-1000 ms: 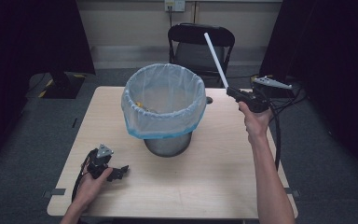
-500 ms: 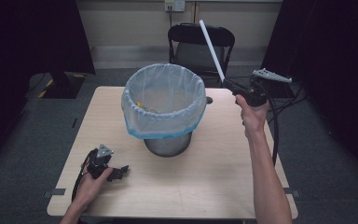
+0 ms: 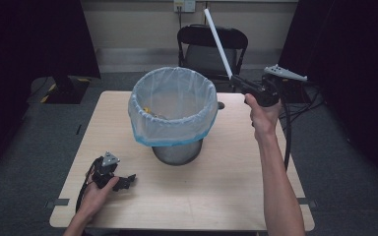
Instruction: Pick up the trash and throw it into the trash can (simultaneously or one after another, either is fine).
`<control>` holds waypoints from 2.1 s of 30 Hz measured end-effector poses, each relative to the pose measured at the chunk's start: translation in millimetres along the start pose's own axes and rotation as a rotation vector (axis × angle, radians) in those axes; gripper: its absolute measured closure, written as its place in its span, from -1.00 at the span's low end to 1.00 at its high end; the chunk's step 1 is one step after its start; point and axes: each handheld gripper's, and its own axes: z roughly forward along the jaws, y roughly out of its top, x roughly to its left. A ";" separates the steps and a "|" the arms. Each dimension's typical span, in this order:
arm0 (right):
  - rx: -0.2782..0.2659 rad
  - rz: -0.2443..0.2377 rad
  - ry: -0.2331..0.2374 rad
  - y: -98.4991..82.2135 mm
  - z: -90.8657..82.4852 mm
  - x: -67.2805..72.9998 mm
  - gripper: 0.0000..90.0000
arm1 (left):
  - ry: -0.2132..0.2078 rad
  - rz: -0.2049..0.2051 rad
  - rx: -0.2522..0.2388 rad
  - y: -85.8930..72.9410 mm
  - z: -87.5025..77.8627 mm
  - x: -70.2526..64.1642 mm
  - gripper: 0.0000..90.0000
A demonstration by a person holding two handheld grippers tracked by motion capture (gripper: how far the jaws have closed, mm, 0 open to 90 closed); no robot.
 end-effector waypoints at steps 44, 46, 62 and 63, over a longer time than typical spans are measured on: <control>0.089 -0.088 0.224 -0.6 54.1 82.9 0.79 | 0.000 0.000 0.000 0.0 0.0 0.0 -1.00; 0.103 -0.090 0.223 -3.5 55.3 81.8 0.79 | 0.000 0.000 0.000 0.0 0.0 0.0 -1.00; 0.146 -0.099 0.173 -11.4 62.9 79.4 -0.11 | 0.000 0.000 0.000 0.0 0.0 0.0 -1.00; 0.146 -0.091 0.170 -10.7 63.3 79.0 -0.15 | 0.000 0.000 0.000 0.0 0.0 0.0 -1.00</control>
